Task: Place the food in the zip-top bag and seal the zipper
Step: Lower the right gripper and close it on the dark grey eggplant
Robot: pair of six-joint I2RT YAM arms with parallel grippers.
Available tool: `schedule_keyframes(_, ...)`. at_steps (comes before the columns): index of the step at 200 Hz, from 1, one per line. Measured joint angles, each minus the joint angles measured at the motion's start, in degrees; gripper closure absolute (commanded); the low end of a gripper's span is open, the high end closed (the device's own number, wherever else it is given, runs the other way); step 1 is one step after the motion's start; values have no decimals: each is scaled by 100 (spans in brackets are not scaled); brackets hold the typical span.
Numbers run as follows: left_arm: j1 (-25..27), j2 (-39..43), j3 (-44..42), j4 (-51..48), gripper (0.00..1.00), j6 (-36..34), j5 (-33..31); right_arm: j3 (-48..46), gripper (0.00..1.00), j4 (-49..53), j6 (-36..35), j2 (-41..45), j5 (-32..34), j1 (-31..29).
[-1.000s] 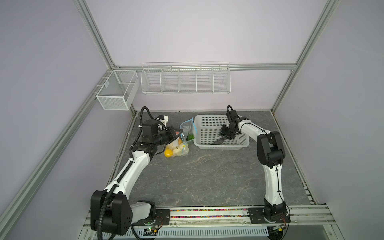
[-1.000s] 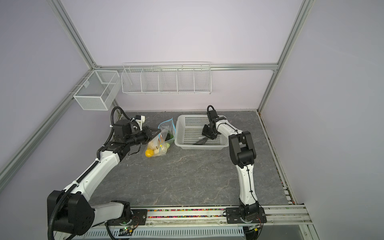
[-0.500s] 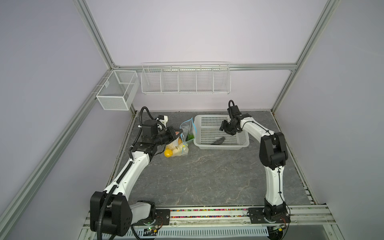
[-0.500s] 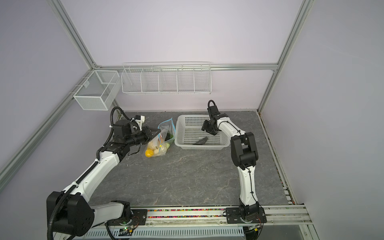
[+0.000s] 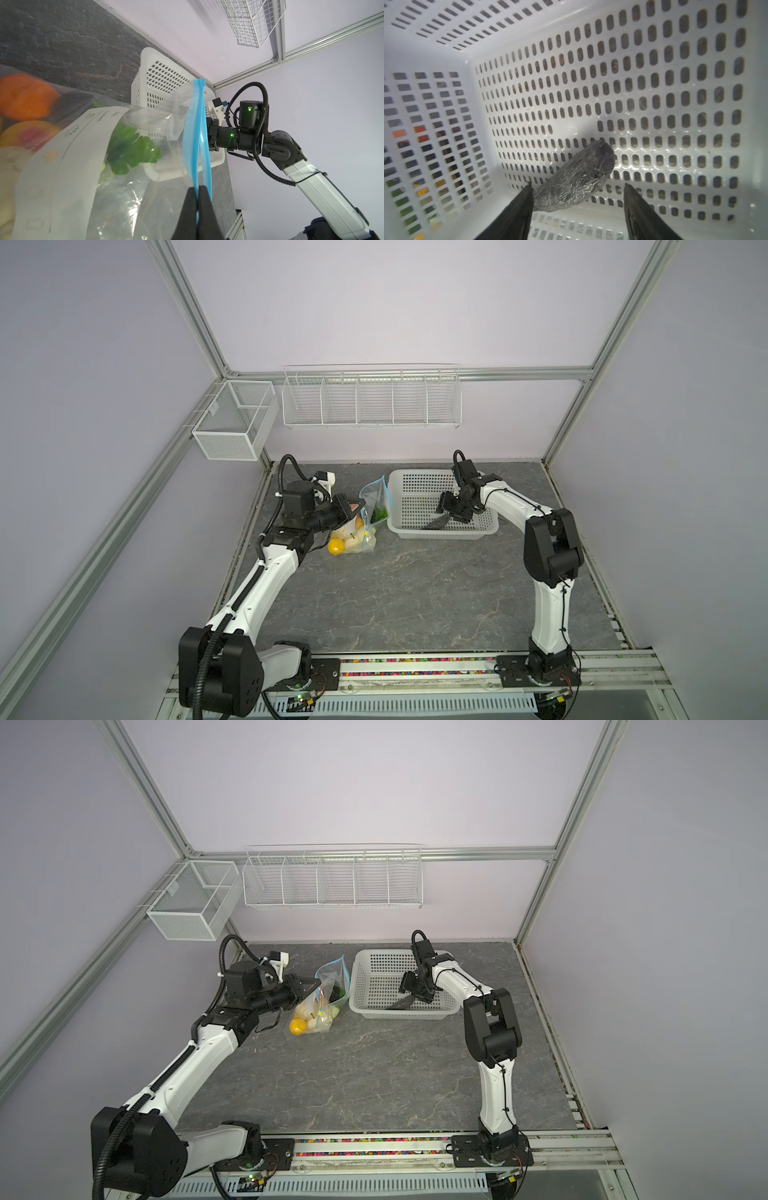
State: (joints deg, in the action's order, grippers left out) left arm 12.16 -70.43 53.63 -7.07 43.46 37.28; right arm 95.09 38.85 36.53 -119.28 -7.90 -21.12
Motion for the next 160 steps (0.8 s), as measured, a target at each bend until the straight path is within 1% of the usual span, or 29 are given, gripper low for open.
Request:
schedule_keyframes(62,0,28,-39,9,100,0,-11,341,28,-57,87,-619,-299,-81)
schedule_keyframes(96,0,28,-42,11,100,0,-15,739,39,-57,114,-885,-387,-98)
schedule_keyframes(110,0,28,-44,13,100,0,-15,890,42,-55,111,-979,-400,-107)
schedule_keyframes(129,-4,28,-46,13,100,-2,-17,1043,44,-59,103,-1123,-389,-109)
schedule_keyframes(138,-7,28,-46,13,100,-2,-17,1093,47,-57,98,-1193,-389,-109)
schedule_keyframes(160,-20,28,-46,15,100,-2,-15,1145,52,-57,98,-1211,-385,-98)
